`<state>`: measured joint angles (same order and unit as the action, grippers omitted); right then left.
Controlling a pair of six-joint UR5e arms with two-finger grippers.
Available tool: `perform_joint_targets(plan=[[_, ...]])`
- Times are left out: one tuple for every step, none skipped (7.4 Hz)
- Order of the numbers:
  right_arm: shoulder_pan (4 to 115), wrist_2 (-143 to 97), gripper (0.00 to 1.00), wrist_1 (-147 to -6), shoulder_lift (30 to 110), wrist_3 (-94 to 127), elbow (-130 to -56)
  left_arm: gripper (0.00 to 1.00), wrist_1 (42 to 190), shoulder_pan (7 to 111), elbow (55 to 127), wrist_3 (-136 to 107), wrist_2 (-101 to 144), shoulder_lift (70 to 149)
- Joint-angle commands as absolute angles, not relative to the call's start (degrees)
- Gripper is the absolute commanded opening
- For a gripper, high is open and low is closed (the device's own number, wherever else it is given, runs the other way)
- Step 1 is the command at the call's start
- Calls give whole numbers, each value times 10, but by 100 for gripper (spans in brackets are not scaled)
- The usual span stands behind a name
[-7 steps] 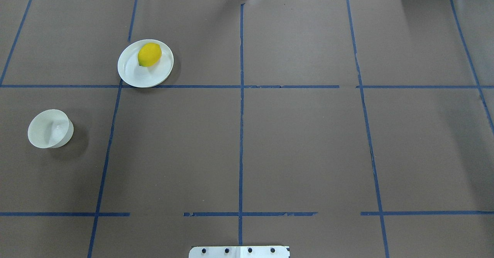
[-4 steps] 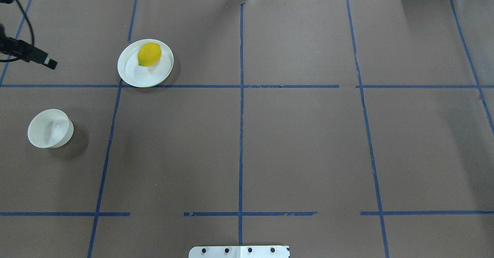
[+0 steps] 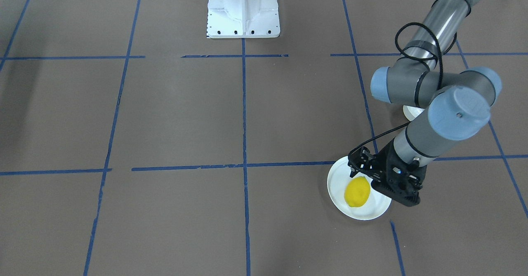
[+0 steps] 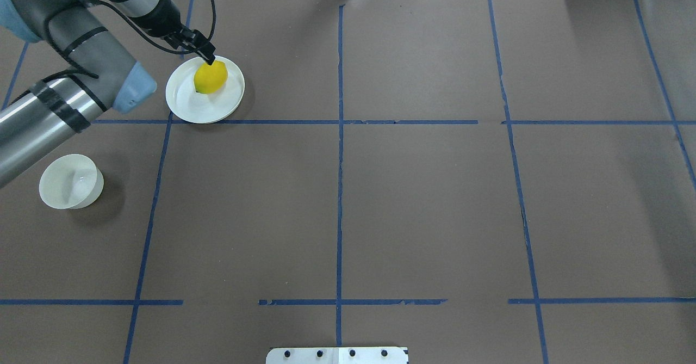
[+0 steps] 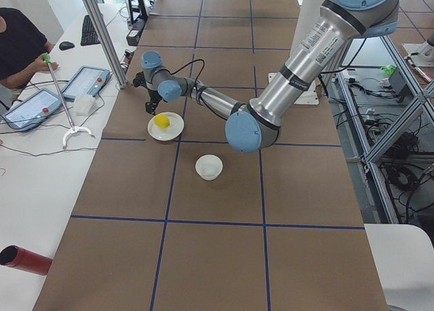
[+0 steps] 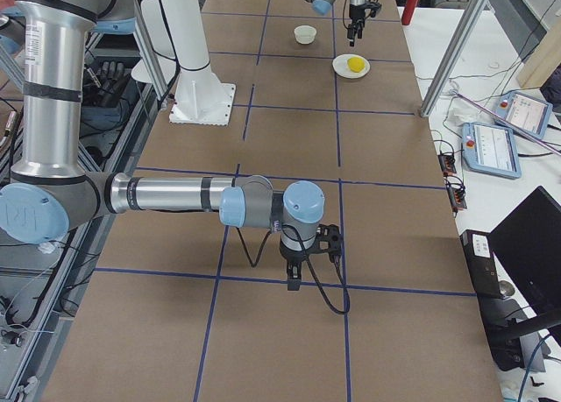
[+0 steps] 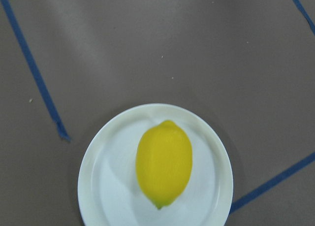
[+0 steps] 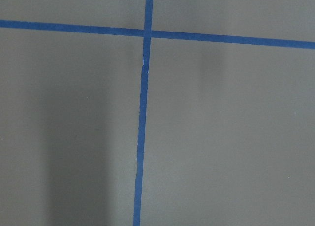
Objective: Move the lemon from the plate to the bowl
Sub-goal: 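Move the left gripper over the yellow lemon on the white plate, then lower the left gripper and close it around the lemon, lifting it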
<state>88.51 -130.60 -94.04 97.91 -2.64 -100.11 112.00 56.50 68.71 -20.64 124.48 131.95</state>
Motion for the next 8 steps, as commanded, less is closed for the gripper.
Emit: perform_joint_targets(plan=[[885,-1306,100,-940,979,-26,-1001,100,1128,543,653,-168,1181,1337],[885,-1306,100,-940,979,-26,-1001,100,1128,538,642,-169,1180,1336],[885,-1306,100,-940,979,-26,-1001,100,1128,532,638,-171,1180,1333],[885,-1306,100,-940,979,-26,-1001,100,1128,523,636,-175,1180,1333],[885,-1306,100,-940,979,-26,-1001,100,1128,514,636,-175,1179,1327],[885,-1306,100,-940,979,-26,-1001,100,1129,513,635,-173,1179,1327],[885,-1306,100,-940,979,-26,-1001,98,1129,513,628,-172,1177,1326],[885,-1306,100,-940,979,-26,-1001,97,1158,513,617,-172,1162,1327]])
